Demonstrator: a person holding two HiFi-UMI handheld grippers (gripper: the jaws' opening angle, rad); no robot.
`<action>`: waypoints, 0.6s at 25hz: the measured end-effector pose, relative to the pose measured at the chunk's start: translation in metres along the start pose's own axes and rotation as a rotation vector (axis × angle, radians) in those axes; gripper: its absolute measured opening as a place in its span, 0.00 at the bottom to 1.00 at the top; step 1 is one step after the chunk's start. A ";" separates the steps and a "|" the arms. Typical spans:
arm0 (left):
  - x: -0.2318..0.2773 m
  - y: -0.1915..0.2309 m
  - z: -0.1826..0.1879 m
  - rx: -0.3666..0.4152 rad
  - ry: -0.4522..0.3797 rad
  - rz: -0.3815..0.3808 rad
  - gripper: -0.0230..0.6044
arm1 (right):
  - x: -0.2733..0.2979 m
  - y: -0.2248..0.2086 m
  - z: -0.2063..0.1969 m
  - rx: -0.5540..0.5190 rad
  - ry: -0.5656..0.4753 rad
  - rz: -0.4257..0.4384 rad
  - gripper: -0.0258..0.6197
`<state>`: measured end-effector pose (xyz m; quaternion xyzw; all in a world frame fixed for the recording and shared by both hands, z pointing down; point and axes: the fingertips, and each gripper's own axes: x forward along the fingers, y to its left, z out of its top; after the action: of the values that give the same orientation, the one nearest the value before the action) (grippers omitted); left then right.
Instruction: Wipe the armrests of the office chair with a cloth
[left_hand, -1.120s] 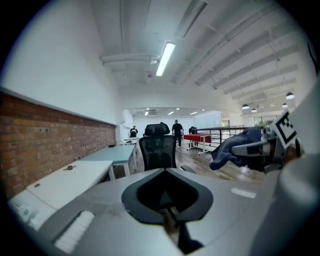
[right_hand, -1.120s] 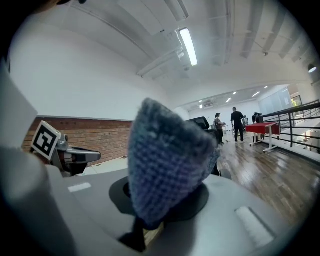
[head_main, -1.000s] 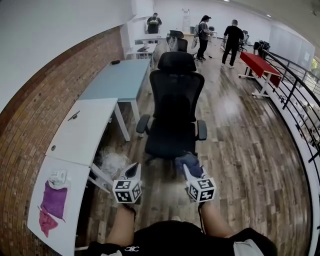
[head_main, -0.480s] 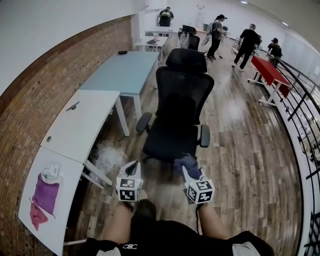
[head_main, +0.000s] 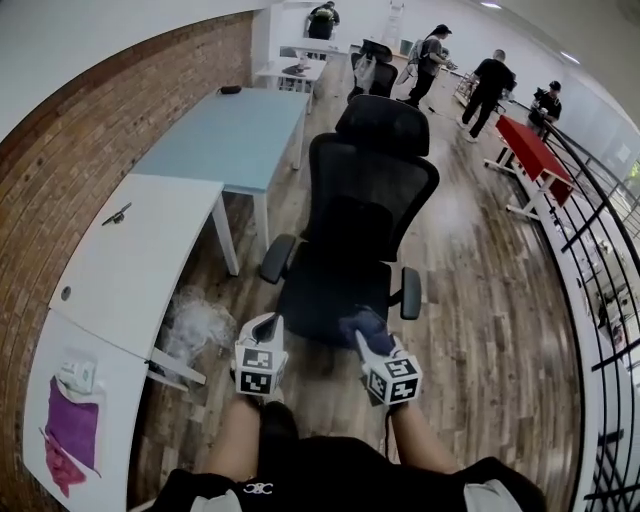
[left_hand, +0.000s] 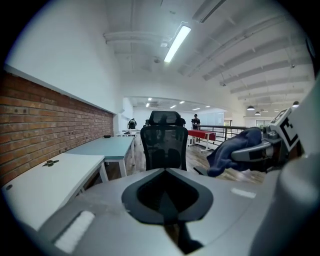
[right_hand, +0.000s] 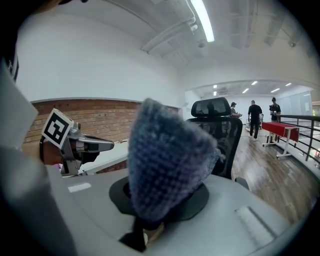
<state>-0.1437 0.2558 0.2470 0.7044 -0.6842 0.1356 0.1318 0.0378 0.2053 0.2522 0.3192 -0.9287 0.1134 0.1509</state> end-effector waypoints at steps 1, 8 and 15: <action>0.014 0.015 0.006 0.001 -0.002 -0.006 0.05 | 0.020 -0.001 0.010 -0.007 -0.001 -0.004 0.13; 0.097 0.121 0.050 -0.053 -0.031 -0.038 0.05 | 0.139 0.004 0.074 -0.069 0.000 0.001 0.13; 0.140 0.179 0.046 -0.074 0.005 -0.057 0.05 | 0.205 0.004 0.082 -0.084 0.066 0.015 0.13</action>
<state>-0.3188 0.1034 0.2558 0.7179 -0.6680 0.1081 0.1633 -0.1354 0.0687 0.2474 0.3016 -0.9296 0.0859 0.1938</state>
